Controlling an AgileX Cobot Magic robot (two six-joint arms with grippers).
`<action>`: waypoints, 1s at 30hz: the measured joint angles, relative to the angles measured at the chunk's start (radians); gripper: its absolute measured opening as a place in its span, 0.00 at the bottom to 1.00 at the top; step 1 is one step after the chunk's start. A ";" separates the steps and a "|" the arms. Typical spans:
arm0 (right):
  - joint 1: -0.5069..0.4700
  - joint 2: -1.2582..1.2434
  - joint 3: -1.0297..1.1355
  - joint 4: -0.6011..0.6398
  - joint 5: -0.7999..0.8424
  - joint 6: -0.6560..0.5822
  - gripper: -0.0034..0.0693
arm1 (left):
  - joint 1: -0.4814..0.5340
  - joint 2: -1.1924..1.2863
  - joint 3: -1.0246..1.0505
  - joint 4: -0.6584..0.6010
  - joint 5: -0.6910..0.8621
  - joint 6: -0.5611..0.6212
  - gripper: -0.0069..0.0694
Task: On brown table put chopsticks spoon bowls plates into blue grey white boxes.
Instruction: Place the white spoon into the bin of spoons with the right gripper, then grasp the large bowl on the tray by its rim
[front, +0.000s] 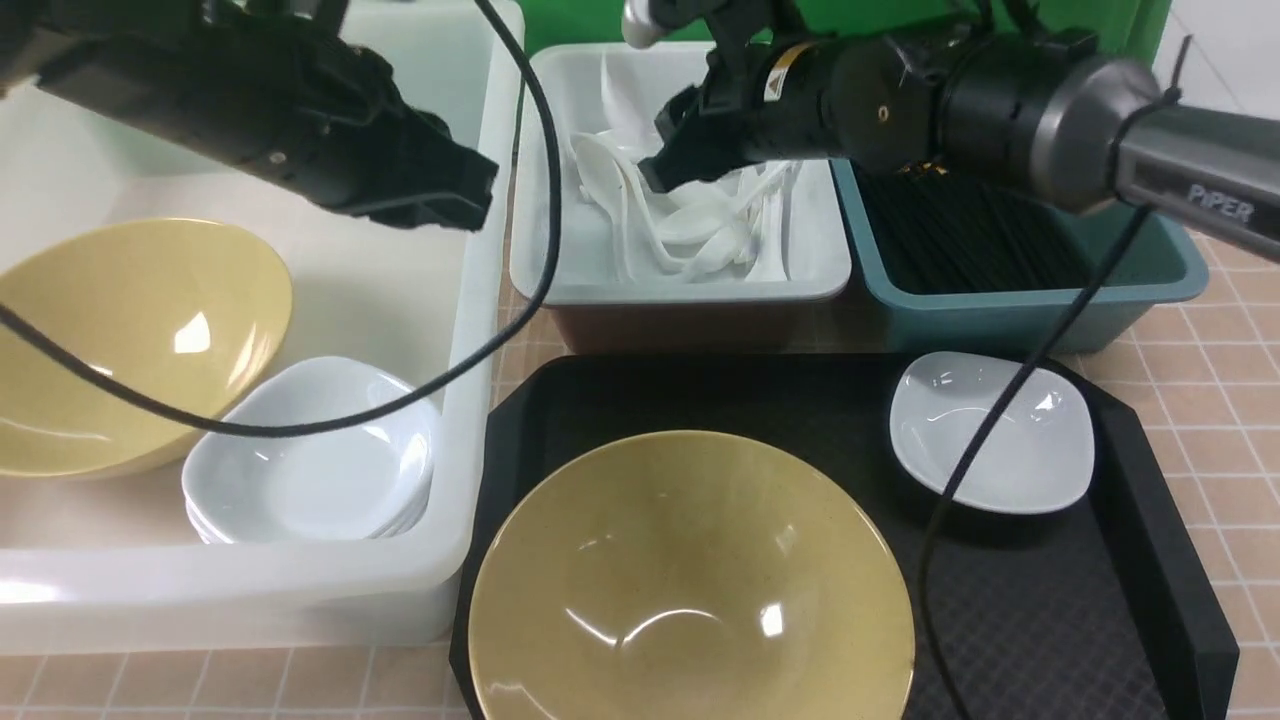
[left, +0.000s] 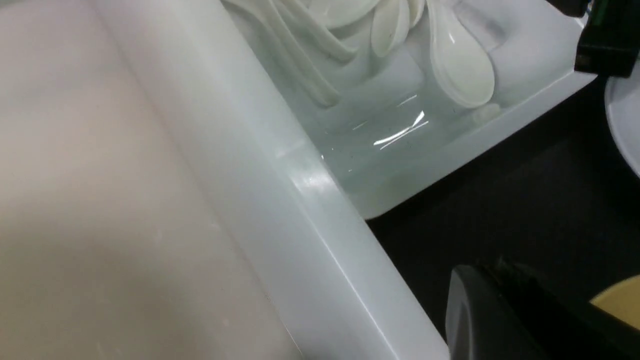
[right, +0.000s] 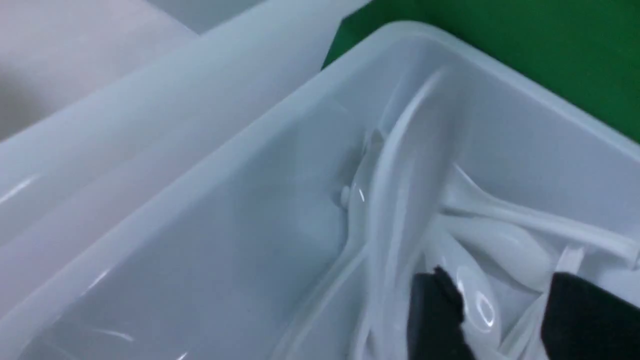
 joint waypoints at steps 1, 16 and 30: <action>-0.002 0.000 -0.007 0.000 0.008 0.006 0.63 | 0.000 0.003 -0.001 0.000 0.001 0.003 0.09; -0.016 -0.248 -0.261 -0.001 0.947 -0.154 0.49 | -0.245 0.189 -0.258 0.146 0.224 -0.048 0.13; -0.016 -0.586 0.122 0.003 0.983 -0.173 0.16 | -0.355 0.367 -0.273 0.310 0.304 -0.089 0.74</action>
